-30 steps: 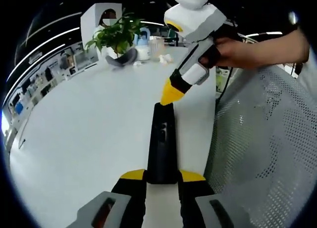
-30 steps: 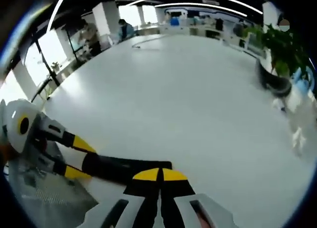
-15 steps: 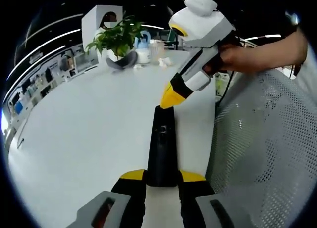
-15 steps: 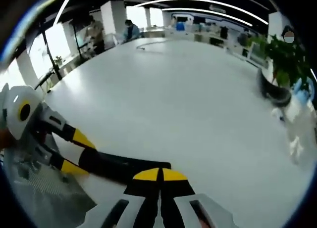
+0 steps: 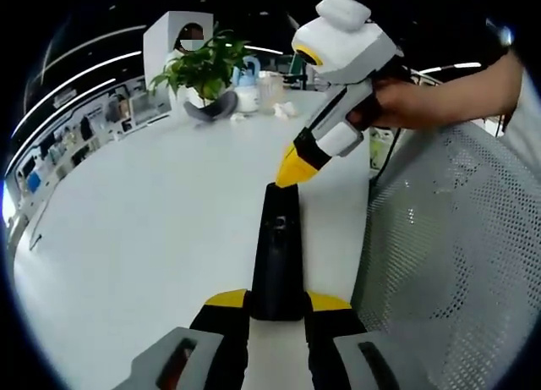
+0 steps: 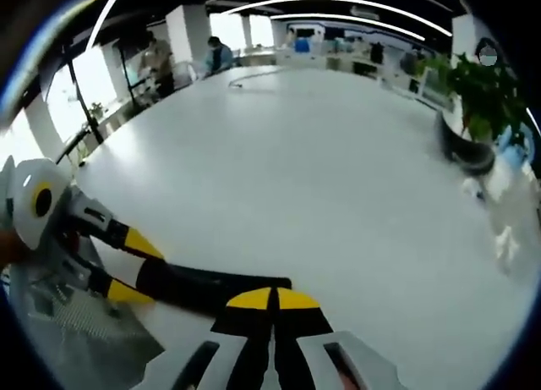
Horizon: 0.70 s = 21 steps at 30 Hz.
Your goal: Press the specified remote control buttons in sequence, fully releasing each button before pressing the next.
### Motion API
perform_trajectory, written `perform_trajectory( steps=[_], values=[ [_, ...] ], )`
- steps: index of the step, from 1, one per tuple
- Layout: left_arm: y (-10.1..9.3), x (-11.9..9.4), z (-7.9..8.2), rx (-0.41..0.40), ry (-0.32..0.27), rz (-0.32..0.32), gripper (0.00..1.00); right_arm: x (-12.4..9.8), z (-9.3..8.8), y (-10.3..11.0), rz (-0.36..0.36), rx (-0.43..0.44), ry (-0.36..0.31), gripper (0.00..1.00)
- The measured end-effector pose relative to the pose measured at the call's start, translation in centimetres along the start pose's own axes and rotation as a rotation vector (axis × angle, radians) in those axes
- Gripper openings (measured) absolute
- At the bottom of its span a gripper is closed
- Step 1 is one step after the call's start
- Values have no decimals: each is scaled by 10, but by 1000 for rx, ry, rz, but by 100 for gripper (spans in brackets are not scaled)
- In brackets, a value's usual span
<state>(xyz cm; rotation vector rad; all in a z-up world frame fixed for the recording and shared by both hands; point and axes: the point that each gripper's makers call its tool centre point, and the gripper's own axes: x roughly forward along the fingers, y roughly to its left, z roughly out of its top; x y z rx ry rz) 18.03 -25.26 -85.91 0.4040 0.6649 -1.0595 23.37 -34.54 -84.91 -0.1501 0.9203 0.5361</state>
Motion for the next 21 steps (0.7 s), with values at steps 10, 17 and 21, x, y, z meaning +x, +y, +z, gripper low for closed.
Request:
perform_trajectory(
  steps=[10,17,21],
  values=[
    [0,1,0,2,2,-2,24,1,4,10,90,63,-24,0],
    [0,1,1,-2,-1,0,24,0,1,11,72,41,-14,0],
    [0,1,1,1,-3,2,24,0,1,10,67,34,-16,0]
  ],
)
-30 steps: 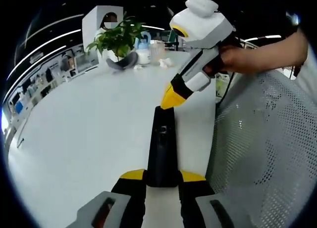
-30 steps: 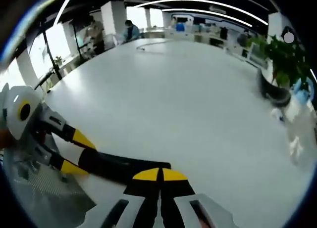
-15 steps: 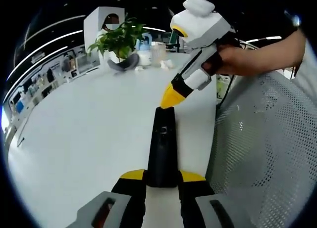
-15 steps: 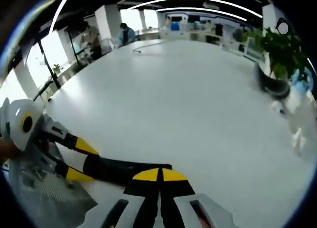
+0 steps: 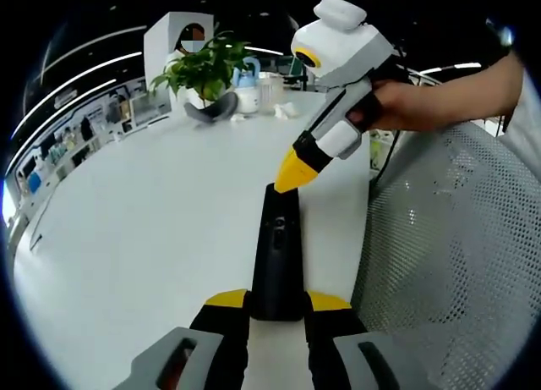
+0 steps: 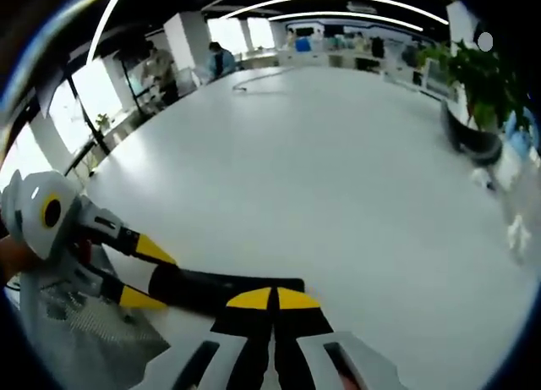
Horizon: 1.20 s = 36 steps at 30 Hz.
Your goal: Press the specified remote control buttons in sequence, fully releasing each button before pressing the next.
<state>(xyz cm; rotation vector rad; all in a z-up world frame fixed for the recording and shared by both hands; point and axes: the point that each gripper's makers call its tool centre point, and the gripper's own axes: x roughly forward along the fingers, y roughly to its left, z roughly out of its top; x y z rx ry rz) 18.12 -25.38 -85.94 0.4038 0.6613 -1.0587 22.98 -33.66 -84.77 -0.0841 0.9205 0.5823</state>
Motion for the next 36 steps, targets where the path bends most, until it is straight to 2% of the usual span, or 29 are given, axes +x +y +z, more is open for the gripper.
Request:
perform_trajectory(
  steps=[3,9,11,20,28,32,36],
  values=[
    [0,0,0,1,1,0,25,0,0,0,-2,-18,-4,0],
    [0,0,0,-4,-4,1,25,0,-1,2,-42,-188,0,0],
    [0,0,0,-4,-4,1,25,1,-2,4,-58,-209,2,0],
    [0,0,0,-6,-7,3,24,1,-1,2,-70,-218,0,0],
    [0,0,0,-4,-9,1,24,2,0,3,-57,-176,0,0],
    [0,0,0,-6,-11,1,24,4,0,14,-19,-182,17,0],
    [0,0,-1,-6,-11,1,24,5,-2,14,-37,-232,13,0]
  ],
)
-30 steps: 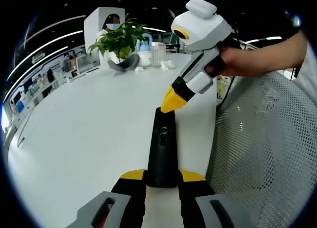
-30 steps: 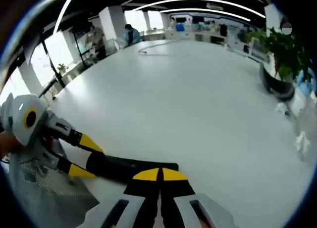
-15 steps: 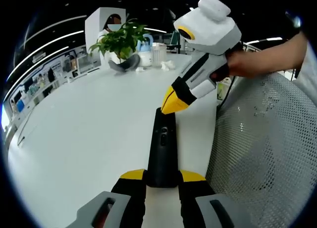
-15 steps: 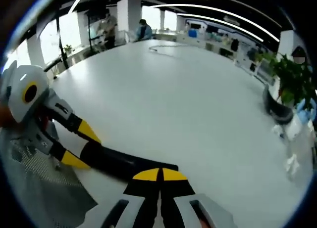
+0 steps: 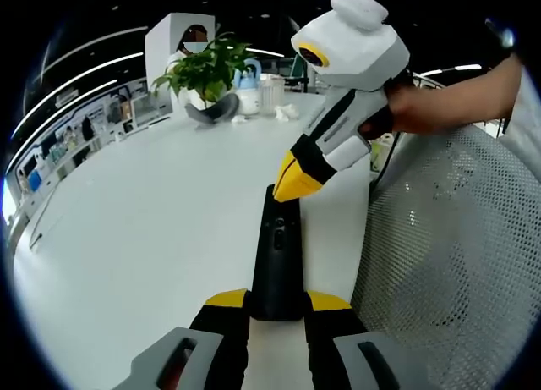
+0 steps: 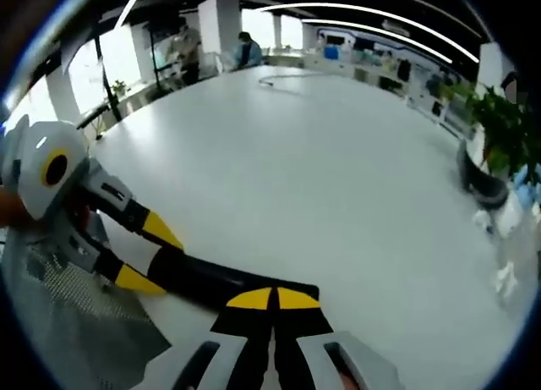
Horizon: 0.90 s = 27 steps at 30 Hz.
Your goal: Press the specified remote control buttons in sequence, fully releasing each button before pressing the next.
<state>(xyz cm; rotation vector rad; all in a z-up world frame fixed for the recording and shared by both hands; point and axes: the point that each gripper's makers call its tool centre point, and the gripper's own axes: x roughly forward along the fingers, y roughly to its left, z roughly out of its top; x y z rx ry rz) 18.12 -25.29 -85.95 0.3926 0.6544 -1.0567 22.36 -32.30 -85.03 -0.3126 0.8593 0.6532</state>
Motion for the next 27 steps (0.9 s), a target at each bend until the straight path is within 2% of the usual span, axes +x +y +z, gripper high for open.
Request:
perform_trajectory(
  steps=[7,22,27],
  values=[
    [0,0,0,0,-1,1,24,-1,0,1,13,35,9,0],
    [0,0,0,2,0,1,24,-1,-2,9,23,-45,29,0],
    [0,0,0,1,0,2,24,-1,-2,7,41,-2,22,0]
  ],
)
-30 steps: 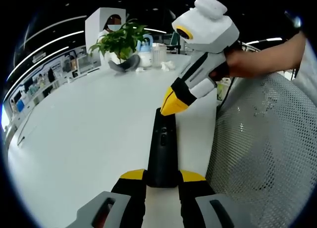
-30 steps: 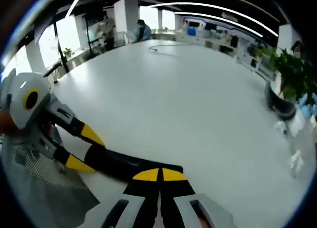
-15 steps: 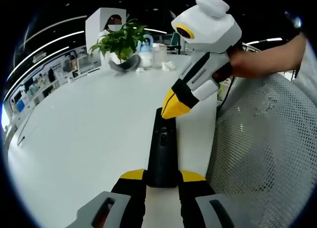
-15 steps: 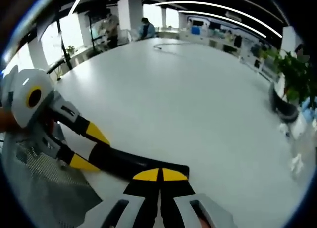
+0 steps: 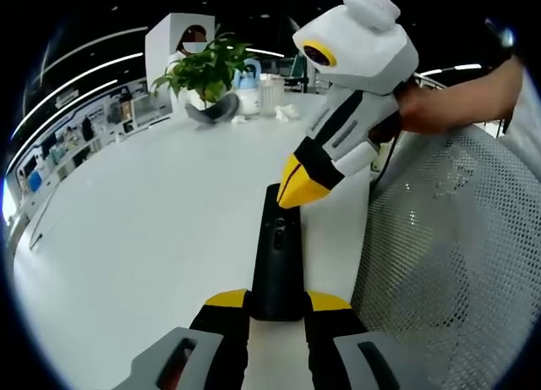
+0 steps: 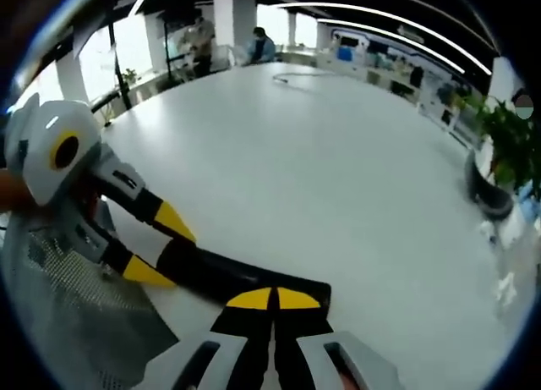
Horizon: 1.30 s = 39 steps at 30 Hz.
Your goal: Press the specified remote control buttons in sequence, fully releasing each button before pressing the next.
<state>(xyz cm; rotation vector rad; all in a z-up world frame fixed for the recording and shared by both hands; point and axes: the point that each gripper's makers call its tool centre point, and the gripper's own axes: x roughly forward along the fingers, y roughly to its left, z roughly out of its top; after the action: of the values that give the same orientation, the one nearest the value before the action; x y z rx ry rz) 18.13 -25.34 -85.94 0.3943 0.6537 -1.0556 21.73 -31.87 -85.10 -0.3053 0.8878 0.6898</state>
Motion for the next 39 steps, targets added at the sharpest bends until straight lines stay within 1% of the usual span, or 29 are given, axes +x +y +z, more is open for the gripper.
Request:
perform_trajectory(
  steps=[15,16,20,28,29,31,34,35,37,39],
  values=[
    [0,0,0,-1,-1,-2,25,0,0,1,10,19,3,0],
    [0,0,0,-1,-2,-2,25,0,0,0,13,27,3,0],
    [0,0,0,1,-3,-4,25,0,0,0,45,112,-3,0],
    [0,0,0,2,-5,-5,25,0,0,0,55,135,-3,0],
    [0,0,0,3,-5,-5,25,0,0,-1,58,149,-6,0],
    [-1,0,0,6,-5,-4,25,0,1,-1,67,207,-12,0],
    [0,0,0,4,-5,-3,25,0,0,0,60,168,-15,0],
    [0,0,0,4,-5,-2,25,0,1,0,51,123,-18,0],
    [0,0,0,4,-5,-1,25,0,1,2,35,74,-19,0],
    [0,0,0,4,-5,-1,25,0,2,3,29,58,-12,0]
  ],
)
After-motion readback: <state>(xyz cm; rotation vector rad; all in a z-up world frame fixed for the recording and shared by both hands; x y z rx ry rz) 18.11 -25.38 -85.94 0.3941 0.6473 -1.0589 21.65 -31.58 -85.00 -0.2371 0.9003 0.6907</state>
